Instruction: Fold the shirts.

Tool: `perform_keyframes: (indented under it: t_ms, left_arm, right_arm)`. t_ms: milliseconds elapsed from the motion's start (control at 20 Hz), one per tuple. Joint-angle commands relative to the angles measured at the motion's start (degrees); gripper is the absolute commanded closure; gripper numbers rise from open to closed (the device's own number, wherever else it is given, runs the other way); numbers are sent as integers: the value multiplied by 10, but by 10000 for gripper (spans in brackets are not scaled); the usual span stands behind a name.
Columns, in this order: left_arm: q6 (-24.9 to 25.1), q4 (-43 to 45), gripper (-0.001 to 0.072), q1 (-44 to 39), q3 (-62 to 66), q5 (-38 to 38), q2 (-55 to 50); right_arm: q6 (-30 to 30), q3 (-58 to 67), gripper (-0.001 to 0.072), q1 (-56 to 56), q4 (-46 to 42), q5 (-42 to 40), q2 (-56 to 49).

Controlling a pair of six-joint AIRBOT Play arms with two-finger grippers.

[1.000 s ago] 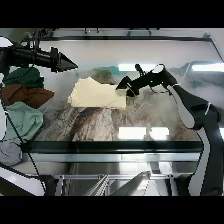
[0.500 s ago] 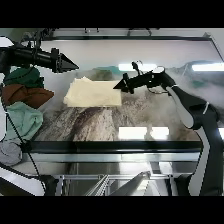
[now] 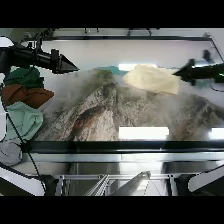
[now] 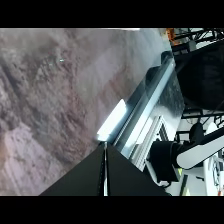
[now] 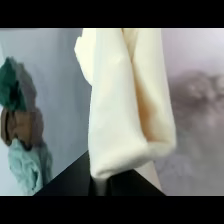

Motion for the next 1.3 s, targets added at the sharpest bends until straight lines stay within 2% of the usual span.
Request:
perform_keyframes:
  t_ms: [0,150,300,500,650,800,850,900,950,1000,1100,1150,1250]
  left_arm:
    - [1,0,685,-9,0,-3,0]
    - [1,1,685,-33,0,-1,0]
    - [1,1,685,-69,0,-1,0]
    - [1,1,684,-117,0,-1,0]
    - [2,2,684,-146,0,-2,0]
    - [12,1,684,-160,0,-3,0]
    - [12,1,684,-160,0,-7,0]
    - [12,1,684,-160,0,-13,0]
    - [12,1,684,-160,0,-18,0]
    - [12,1,684,-157,0,-22,0]
    - [12,0,685,-150,0,-28,0]
    - [12,0,685,-147,0,-27,0]
    - [12,-4,685,-136,0,-23,0]
  right_arm:
    - [-5,-127,697,-174,-82,-6,93]
    - [-24,-218,696,-327,-125,-21,150]
    - [-23,-278,696,-446,-203,-30,177]
    - [-9,-394,696,-594,-228,-125,250]
    - [-8,-450,694,-670,-264,-157,290]
    - [-8,-461,679,-704,-276,-143,293]
    - [-8,-461,554,-711,-276,-136,294]
    - [-8,-461,311,-719,-276,-125,296]
    - [-8,-461,101,-726,-275,-113,298]
    - [-8,-461,26,-733,-273,-103,303]
    - [-27,-461,28,-740,-238,-91,322]
    - [-85,-461,28,-739,-184,-80,337]
    - [-228,-461,28,-728,-20,-30,362]
